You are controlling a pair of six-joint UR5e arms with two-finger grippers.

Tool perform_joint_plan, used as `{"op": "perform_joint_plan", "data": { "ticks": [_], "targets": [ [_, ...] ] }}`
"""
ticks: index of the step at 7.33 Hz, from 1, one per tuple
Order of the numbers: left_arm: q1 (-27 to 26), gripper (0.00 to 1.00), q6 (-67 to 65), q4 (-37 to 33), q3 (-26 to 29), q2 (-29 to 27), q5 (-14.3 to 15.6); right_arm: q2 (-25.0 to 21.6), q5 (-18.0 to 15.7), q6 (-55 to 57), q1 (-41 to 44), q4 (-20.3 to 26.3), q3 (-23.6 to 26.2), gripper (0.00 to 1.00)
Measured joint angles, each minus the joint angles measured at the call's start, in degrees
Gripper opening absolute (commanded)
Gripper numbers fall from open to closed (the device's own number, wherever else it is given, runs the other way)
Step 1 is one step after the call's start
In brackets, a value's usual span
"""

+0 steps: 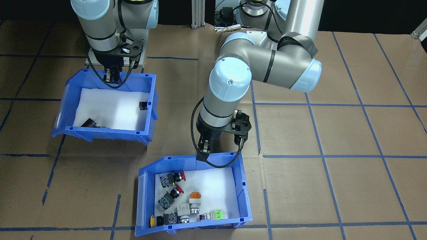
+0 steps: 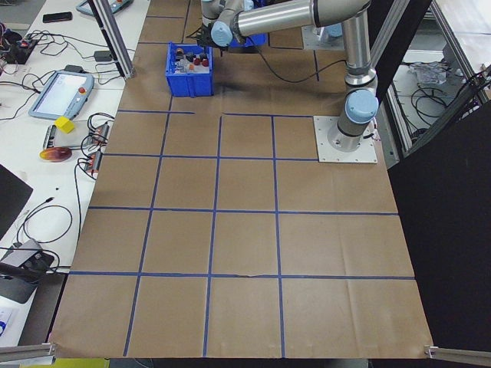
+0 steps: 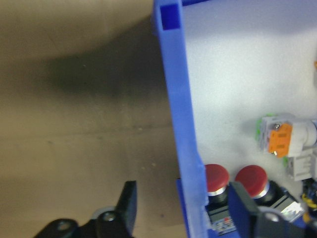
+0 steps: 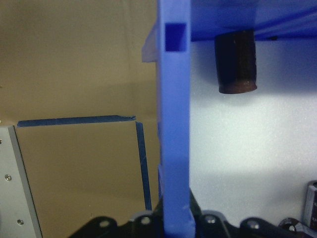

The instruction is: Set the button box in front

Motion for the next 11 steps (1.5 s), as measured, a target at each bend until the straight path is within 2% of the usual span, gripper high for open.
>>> {"op": "perform_joint_plan", "data": {
  "ticks": [2, 3, 5, 7, 9, 11],
  "targets": [
    [1.12, 0.99, 21.02, -9.51, -0.08, 7.24, 5.42, 0.28, 0.06, 6.13, 6.38, -1.91, 0.11, 0.05],
    [2.07, 0.99, 33.93, -13.89, -0.26, 11.15, 6.95, 0.57, 0.1, 9.5, 9.65, -3.03, 0.12, 0.05],
    [5.27, 0.99, 61.04, -20.35, -1.11, 18.81, 7.66, 2.14, 0.19, 15.56, 16.04, -6.4, 0.11, 0.05],
    [8.45, 0.99, 87.76, -23.06, -1.49, 23.69, 7.82, 4.58, 0.22, 18.47, 21.19, -10.17, 0.07, 0.05],
    [9.53, 0.99, 98.52, -23.39, -2.98, 26.25, 7.95, 5.74, 1.65, 18.89, 23.18, -11.84, 0.44, 0.05],
    [9.94, 0.99, 99.76, -23.03, -4.79, 27.0, 7.87, 6.2, 3.79, 19.13, 24.12, -15.34, 2.57, 0.06]
  ]
}}
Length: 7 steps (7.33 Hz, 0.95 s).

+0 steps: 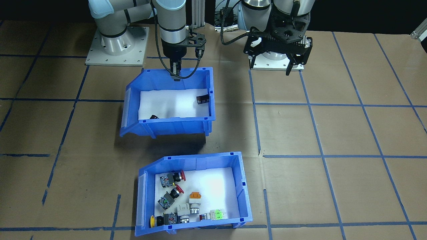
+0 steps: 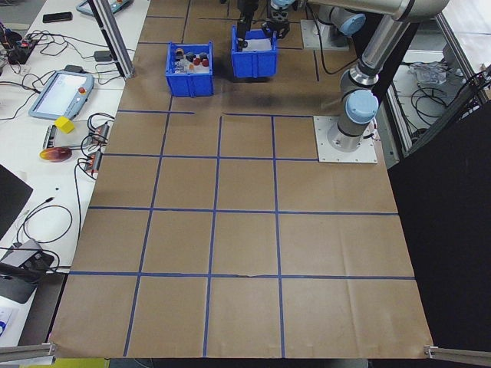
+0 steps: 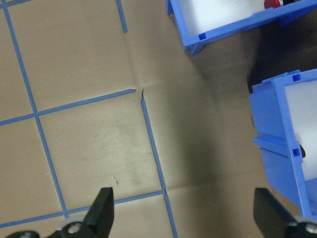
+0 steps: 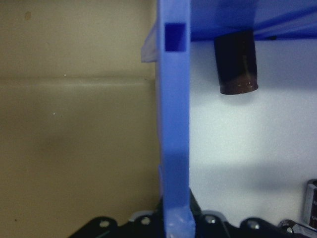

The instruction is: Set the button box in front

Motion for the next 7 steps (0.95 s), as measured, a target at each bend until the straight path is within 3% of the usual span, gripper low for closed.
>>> {"op": "perform_joint_plan", "data": {
  "ticks": [1, 2, 3, 6, 7],
  "targets": [
    [0.23, 0.99, 0.01, 0.0, -0.32, 0.12, 0.0, 0.02, 0.28, 0.3, 0.28, -1.15, 0.99, 0.13],
    [0.93, 0.99, 0.01, -0.22, -0.44, 0.27, -0.15, 0.06, 0.41, 0.55, 0.52, -1.63, 1.48, 0.77],
    [2.03, 0.99, 0.01, -0.42, -0.47, 0.33, -0.52, 0.24, 0.46, 0.93, 0.75, -1.77, 1.67, 1.0],
    [3.21, 0.99, 0.15, -0.38, -1.35, 0.24, -0.49, -0.15, 0.06, 1.71, 0.54, -1.09, -0.19, 1.0],
    [3.29, 0.99, 0.09, 0.3, -2.2, 0.19, -0.53, -1.09, -0.11, 1.77, 0.17, 1.32, -2.44, 1.0]
  ]
}}
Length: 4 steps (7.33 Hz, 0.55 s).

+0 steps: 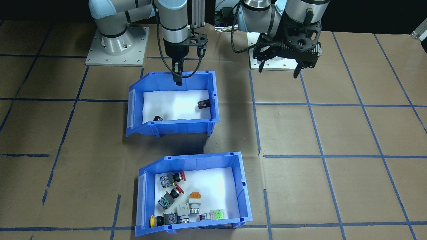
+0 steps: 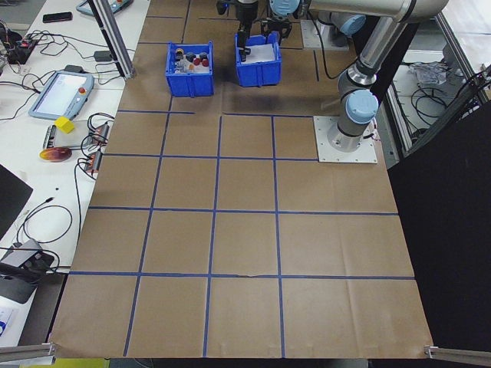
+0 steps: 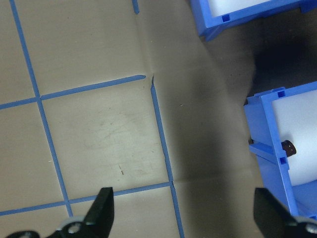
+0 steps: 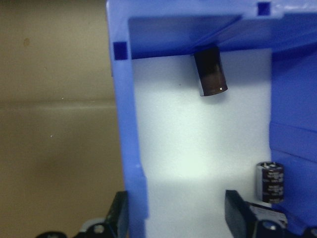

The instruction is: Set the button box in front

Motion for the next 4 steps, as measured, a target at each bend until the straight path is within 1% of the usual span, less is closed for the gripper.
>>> {"op": "perform_joint_plan", "data": {
  "ticks": [2, 3, 4],
  "targets": [
    [0.08, 0.99, 0.1, 1.13, -0.88, -0.04, 0.24, -2.45, -0.1, 0.14, -1.43, 10.31, -6.03, 1.0],
    [0.1, 0.99, 0.13, 1.27, -0.94, -0.03, 0.3, -3.2, -0.13, 0.16, -2.93, 14.19, -8.22, 1.0],
    [0.1, 0.99, 0.12, 1.3, -0.94, 0.04, 0.35, -3.62, -0.19, 0.44, -5.73, 16.4, -9.68, 1.0]
  ]
}}
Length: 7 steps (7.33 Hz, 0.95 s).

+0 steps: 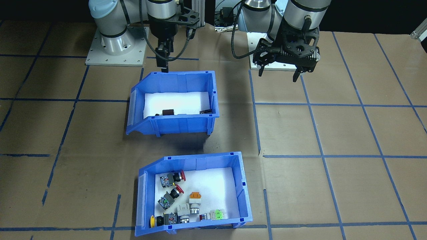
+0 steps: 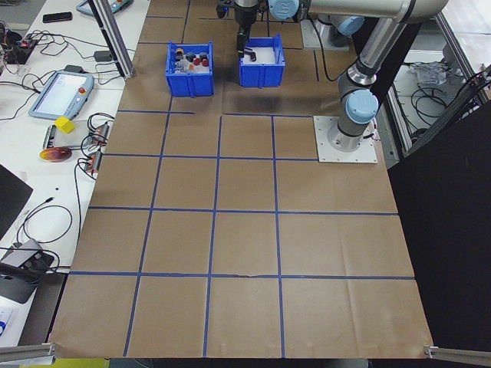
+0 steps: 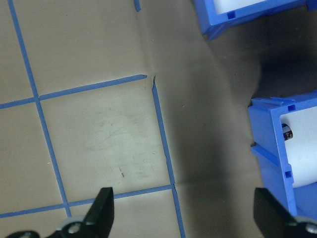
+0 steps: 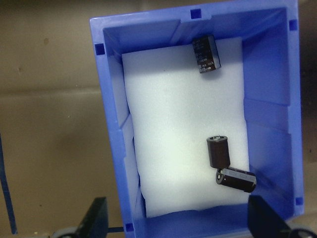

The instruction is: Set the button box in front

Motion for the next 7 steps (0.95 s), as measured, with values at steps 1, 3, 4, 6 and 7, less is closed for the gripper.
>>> {"op": "perform_joint_plan", "data": {
  "ticks": [1, 3, 4, 6, 7],
  "targets": [
    [-0.03, 0.99, -0.08, -0.02, 0.01, 0.08, 0.01, -0.15, 0.08, 1.47, -4.07, 0.72, -0.82, 1.0],
    [-0.08, 0.99, -0.04, -0.17, -0.04, 0.53, 0.09, -0.31, 1.28, 8.25, -13.97, 0.64, -1.61, 1.0],
    [-0.09, 0.99, -0.12, -0.14, -0.05, 0.74, 0.05, -0.3, 2.72, 13.29, -17.94, 0.64, -2.08, 1.0],
    [-0.03, 0.99, -0.19, -0.06, -0.01, 0.86, 0.01, 0.33, 4.31, 28.79, -21.55, 0.97, -4.99, 1.0],
    [-0.01, 0.99, -0.21, -0.05, 0.0, 0.88, 0.0, 1.54, 4.48, 36.83, -22.03, 1.23, -7.33, 1.0]
  ]
}}
